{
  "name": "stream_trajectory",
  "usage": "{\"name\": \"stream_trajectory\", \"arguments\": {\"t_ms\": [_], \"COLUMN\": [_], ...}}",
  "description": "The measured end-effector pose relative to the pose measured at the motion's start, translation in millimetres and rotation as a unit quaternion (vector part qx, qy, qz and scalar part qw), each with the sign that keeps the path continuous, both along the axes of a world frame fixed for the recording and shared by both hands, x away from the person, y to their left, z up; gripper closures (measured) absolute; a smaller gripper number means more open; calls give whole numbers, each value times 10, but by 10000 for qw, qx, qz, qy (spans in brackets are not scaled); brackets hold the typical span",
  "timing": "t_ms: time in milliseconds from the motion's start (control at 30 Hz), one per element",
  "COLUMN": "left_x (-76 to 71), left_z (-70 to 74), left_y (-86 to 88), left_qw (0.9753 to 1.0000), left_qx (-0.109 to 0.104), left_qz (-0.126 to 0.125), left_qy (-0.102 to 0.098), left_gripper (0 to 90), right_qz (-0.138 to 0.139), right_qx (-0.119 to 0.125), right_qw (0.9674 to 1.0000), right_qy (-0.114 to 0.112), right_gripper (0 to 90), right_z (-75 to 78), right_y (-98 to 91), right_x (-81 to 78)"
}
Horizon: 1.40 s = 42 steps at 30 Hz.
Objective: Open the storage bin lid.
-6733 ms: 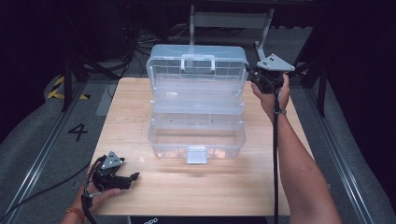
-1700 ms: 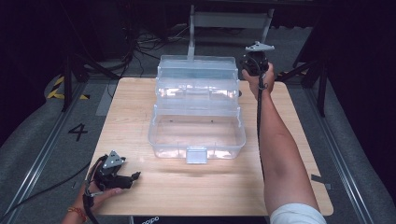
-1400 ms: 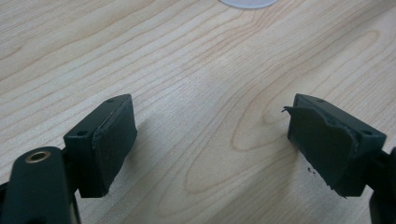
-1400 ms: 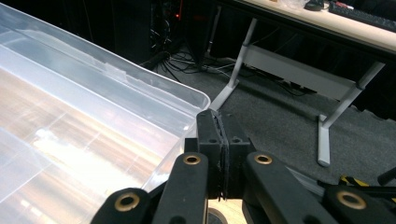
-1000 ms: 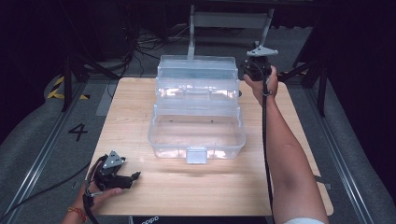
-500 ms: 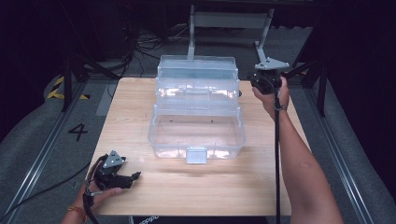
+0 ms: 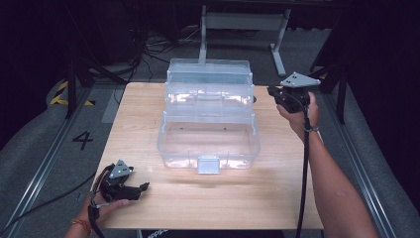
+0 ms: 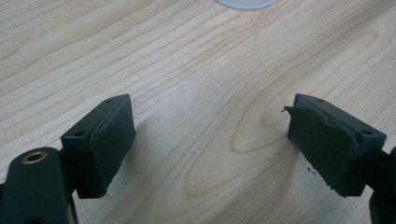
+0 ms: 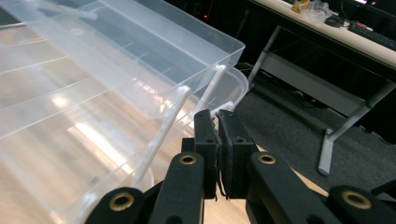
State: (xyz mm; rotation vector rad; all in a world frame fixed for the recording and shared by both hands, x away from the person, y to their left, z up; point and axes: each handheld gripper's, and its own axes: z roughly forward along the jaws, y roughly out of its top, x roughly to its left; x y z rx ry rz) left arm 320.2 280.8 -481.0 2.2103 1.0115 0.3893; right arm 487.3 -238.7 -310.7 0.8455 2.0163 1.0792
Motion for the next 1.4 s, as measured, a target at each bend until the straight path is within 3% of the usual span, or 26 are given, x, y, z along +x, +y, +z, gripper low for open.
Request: {"name": "stream_trajectory", "arguments": {"t_ms": [233, 833, 1400], "left_x": [3, 1, -4], "left_z": [2, 5, 1], "left_y": [3, 3, -1], "left_qw": [10000, 10000, 10000], "left_qx": [33, 63, 28], "left_qz": [-26, -6, 18], "left_qy": [-32, -48, -39], "left_gripper": [155, 156, 157], "right_qz": [109, 237, 377], "right_qx": [-143, -147, -295], "right_qw": [9998, 9995, 9980], "right_qy": [4, 157, 409], "right_gripper": [863, 851, 825], "right_z": [-64, -341, -694], "right_y": [-26, -249, -419], "right_x": [-197, -578, -916]}}
